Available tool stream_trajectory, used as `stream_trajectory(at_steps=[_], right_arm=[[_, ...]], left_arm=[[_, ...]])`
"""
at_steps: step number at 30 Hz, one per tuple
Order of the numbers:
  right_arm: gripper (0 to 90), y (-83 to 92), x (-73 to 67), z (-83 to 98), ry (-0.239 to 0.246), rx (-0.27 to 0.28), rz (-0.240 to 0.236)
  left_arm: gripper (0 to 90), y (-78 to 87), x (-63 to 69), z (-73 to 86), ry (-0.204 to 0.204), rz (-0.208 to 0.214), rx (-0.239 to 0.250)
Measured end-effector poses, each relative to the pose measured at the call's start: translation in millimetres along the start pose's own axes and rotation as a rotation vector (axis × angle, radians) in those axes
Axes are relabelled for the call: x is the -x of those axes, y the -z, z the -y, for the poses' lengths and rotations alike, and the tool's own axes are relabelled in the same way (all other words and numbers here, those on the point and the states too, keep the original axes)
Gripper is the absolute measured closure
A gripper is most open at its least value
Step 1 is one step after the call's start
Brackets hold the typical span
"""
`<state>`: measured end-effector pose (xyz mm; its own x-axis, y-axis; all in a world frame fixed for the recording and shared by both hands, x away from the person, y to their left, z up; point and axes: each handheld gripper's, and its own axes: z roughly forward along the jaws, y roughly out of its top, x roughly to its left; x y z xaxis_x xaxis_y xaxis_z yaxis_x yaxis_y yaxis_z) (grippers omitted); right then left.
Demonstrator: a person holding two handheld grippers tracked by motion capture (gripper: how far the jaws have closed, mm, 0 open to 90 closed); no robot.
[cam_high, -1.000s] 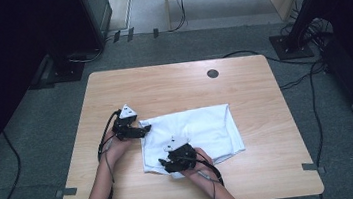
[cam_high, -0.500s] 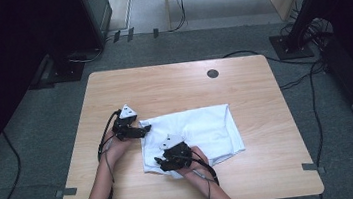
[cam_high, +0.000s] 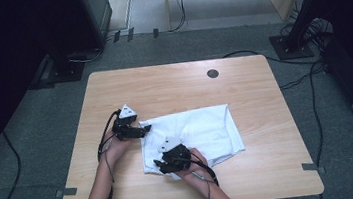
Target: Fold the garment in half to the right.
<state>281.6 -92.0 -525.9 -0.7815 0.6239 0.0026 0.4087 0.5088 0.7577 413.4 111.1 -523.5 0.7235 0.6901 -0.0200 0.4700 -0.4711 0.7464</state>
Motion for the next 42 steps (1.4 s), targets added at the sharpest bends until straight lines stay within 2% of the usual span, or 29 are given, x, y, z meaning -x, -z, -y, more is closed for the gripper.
stream_trajectory(at_steps=[6, 11, 19, 21, 29, 34, 35, 38, 39, 42], right_arm=[[36.5, -1.2, -3.9, -8.6, -0.002, 0.014, -0.001], [36.7, -8.3, -7.6, -10.7, -0.001, -0.001, 0.006], [36.7, -10.1, -4.5, -8.9, -0.018, 0.000, -0.011], [36.6, -11.0, -2.7, -9.5, -0.018, 0.003, -0.011], [36.5, -12.4, -0.5, -10.3, -0.025, 0.006, 0.009], [36.5, -12.1, -0.7, -10.3, -0.024, 0.005, 0.008], [36.5, -12.3, -0.3, -10.4, -0.028, 0.004, 0.005], [36.5, -12.4, -0.2, -10.3, -0.029, 0.005, 0.006], [36.5, -12.5, 0.1, -10.4, -0.030, 0.004, 0.006], [36.6, -12.6, 0.2, -10.6, -0.029, 0.003, 0.009]], left_arm=[[20.0, 0.0, 0.4, 0.0, -0.002, -0.004, -0.002], [20.0, 0.4, 0.1, 0.3, 0.000, 0.001, 0.000], [20.0, 2.6, -2.3, 1.9, 0.001, 0.019, 0.002], [20.0, 4.6, -4.7, 3.5, 0.010, 0.029, 0.011], [20.0, 7.6, -5.3, 3.7, -0.011, 0.027, 0.026], [20.0, 14.8, -7.5, 4.9, 0.001, 0.047, 0.031], [20.1, 16.8, -7.9, 5.7, -0.003, 0.067, 0.034], [20.1, 15.7, -6.9, 7.1, -0.021, 0.064, 0.026], [23.2, 15.1, -6.9, 7.2, -0.018, 0.060, 0.029], [23.4, 12.2, -6.9, 7.2, -0.015, 0.037, 0.033]])
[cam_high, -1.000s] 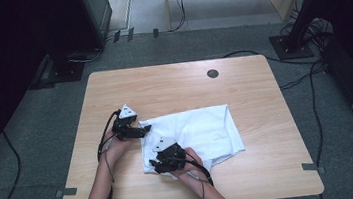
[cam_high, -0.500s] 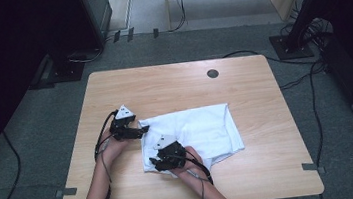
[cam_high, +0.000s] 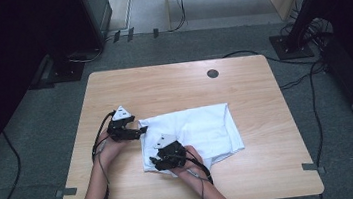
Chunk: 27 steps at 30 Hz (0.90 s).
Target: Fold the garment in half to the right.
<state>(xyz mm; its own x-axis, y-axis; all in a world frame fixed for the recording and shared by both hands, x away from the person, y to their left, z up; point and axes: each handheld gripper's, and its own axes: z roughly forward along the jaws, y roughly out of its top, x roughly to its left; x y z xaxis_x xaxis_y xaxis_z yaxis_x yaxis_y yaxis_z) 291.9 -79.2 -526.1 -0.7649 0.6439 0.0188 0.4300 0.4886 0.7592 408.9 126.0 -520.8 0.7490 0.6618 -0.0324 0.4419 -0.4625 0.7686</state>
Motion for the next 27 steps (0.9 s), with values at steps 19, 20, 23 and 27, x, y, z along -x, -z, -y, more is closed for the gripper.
stream_trajectory(at_steps=[19, 20, 23, 27], right_arm=[[36.7, -0.3, -20.0, 2.4, 0.056, 0.011, -0.033], [36.7, -0.4, -19.9, 2.5, 0.054, 0.013, -0.033], [35.4, -0.6, -20.4, 2.0, 0.049, 0.011, -0.022], [35.4, 3.2, -24.2, -0.3, 0.056, 0.009, -0.036]], left_arm=[[31.0, -8.0, 6.6, -3.7, -0.017, -0.002, -0.021], [31.0, -8.3, 7.2, -3.9, -0.018, -0.005, -0.022], [31.4, -8.5, 7.5, -3.9, -0.019, -0.006, -0.022], [33.0, -8.4, 7.4, -3.9, -0.022, -0.002, -0.020]])
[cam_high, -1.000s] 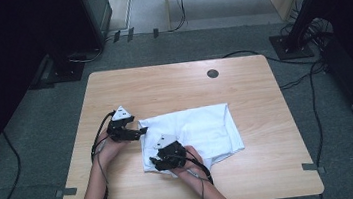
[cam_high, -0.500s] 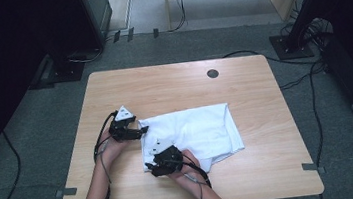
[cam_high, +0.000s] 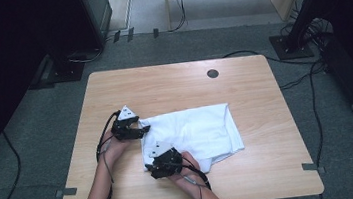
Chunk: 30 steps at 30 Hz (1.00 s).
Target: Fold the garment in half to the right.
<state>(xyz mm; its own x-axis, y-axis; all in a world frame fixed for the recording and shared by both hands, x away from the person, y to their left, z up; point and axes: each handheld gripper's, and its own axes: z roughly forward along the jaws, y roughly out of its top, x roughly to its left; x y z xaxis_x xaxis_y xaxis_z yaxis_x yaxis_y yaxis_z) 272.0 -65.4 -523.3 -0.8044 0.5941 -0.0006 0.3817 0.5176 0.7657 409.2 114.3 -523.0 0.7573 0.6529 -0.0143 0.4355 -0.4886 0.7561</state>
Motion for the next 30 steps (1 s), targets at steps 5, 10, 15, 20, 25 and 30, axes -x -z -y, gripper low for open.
stream_trajectory(at_steps=[5, 10, 15, 20, 25, 30], right_arm=[[35.6, -2.0, -6.5, -0.3, 0.012, -0.016, 0.006], [37.5, -4.1, -3.5, 0.8, -0.004, -0.008, 0.005], [40.2, -4.5, -2.1, 0.7, -0.007, -0.002, 0.013], [44.0, -4.4, -0.4, 0.6, -0.007, 0.001, 0.016], [48.8, -4.2, 0.3, -0.7, -0.010, -0.007, 0.021], [65.7, -4.6, -2.8, -4.2, 0.000, -0.019, 0.033]], left_arm=[[36.5, 0.5, 0.0, 0.3, -0.003, 0.007, 0.003], [40.7, 0.9, 0.1, 0.5, -0.005, 0.013, 0.007], [42.2, 0.9, 0.1, 0.4, -0.002, 0.010, 0.008], [46.6, 0.8, 0.9, 0.3, 0.000, 0.020, 0.013], [52.2, 1.4, 0.8, 0.6, 0.009, 0.034, 0.017], [63.0, 2.2, 2.7, 1.2, 0.001, 0.056, 0.019]])
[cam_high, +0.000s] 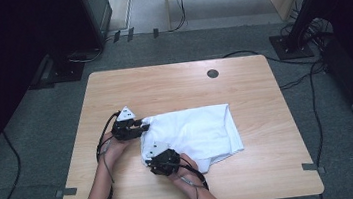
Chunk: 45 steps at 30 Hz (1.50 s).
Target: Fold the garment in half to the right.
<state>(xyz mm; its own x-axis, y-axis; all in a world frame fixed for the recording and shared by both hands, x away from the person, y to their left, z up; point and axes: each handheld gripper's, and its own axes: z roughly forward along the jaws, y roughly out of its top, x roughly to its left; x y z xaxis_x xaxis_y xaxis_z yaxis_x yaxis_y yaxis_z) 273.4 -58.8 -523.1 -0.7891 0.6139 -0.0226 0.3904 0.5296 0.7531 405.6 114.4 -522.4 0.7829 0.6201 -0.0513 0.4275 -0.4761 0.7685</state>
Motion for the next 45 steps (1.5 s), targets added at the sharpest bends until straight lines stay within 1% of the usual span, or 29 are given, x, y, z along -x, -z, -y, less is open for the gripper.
stream_trajectory(at_steps=[3, 6, 7, 9, 13, 15, 17, 20, 23, 27, 28, 29, 30, 31, 34, 37, 39, 42, 45], right_arm=[[71.8, 0.1, -0.9, -1.7, 0.010, -0.012, 0.007], [78.3, 0.1, -1.0, -1.5, 0.015, -0.010, 0.018], [80.3, 0.2, -0.7, -1.5, 0.017, -0.011, 0.022], [83.1, 0.1, 0.0, -1.6, 0.020, -0.010, 0.026], [85.5, 0.4, 2.6, -1.5, 0.017, -0.010, 0.016], [85.6, 0.7, 4.5, -1.3, 0.003, -0.008, 0.002], [86.1, 1.1, 6.6, -1.0, -0.017, -0.008, -0.011], [86.7, 1.6, 9.1, -0.8, -0.032, -0.006, -0.028], [87.3, 4.2, 10.1, -1.5, -0.026, 0.002, -0.038], [88.2, 13.4, 10.4, -5.5, -0.018, 0.027, -0.044], [88.2, 13.4, 10.4, -5.5, -0.018, 0.027, -0.044], [88.3, 15.7, 10.5, -6.5, -0.011, 0.031, -0.047], [88.4, 20.4, 13.3, -8.4, -0.015, 0.044, -0.063], [88.4, 21.5, 14.1, -8.6, -0.021, 0.050, -0.069], [88.5, 28.9, 18.1, -10.6, -0.031, 0.078, -0.083], [88.5, 36.6, 21.1, -14.9, -0.021, 0.093, -0.089], [88.5, 43.8, 22.8, -18.7, -0.019, 0.116, -0.096], [88.5, 56.3, 25.2, -25.9, -0.022, 0.154, -0.103], [88.5, 69.9, 26.2, -34.9, -0.017, 0.193, -0.113]], left_arm=[[67.2, 0.2, 0.1, 0.4, 0.010, 0.010, 0.003], [72.5, 0.3, -0.2, 0.4, 0.033, 0.018, 0.003], [73.8, 0.3, -0.2, 0.5, 0.035, 0.019, 0.003], [77.5, 0.1, 0.9, 0.4, 0.025, 0.022, 0.002], [81.4, 0.0, 1.9, 0.3, 0.015, 0.027, 0.004], [82.1, 0.9, 2.4, 0.5, 0.008, 0.020, 0.011], [82.6, 2.3, 3.7, -1.2, 0.020, 0.021, 0.018], [83.2, 4.3, 5.5, -4.2, 0.017, 0.030, 0.026], [83.3, 6.4, 3.2, -4.2, 0.036, 0.050, 0.032], [83.3, 11.4, 1.5, -6.4, 0.056, 0.085, 0.068], [83.4, 11.4, 1.5, -6.4, 0.056, 0.085, 0.068], [83.4, 13.7, 1.2, -8.2, 0.068, 0.102, 0.082], [83.5, 14.7, 1.3, -9.1, 0.067, 0.105, 0.087], [83.6, 15.4, 1.0, -9.7, 0.069, 0.106, 0.085], [83.7, 17.5, -0.6, -11.7, 0.083, 0.127, 0.099], [83.9, 22.4, -1.8, -17.8, 0.081, 0.143, 0.112], [83.9, 28.3, -2.5, -24.2, 0.086, 0.157, 0.134], [84.1, 40.2, -0.2, -36.6, 0.065, 0.157, 0.152], [84.0, 56.8, 3.0, -50.5, 0.034, 0.151, 0.162]])
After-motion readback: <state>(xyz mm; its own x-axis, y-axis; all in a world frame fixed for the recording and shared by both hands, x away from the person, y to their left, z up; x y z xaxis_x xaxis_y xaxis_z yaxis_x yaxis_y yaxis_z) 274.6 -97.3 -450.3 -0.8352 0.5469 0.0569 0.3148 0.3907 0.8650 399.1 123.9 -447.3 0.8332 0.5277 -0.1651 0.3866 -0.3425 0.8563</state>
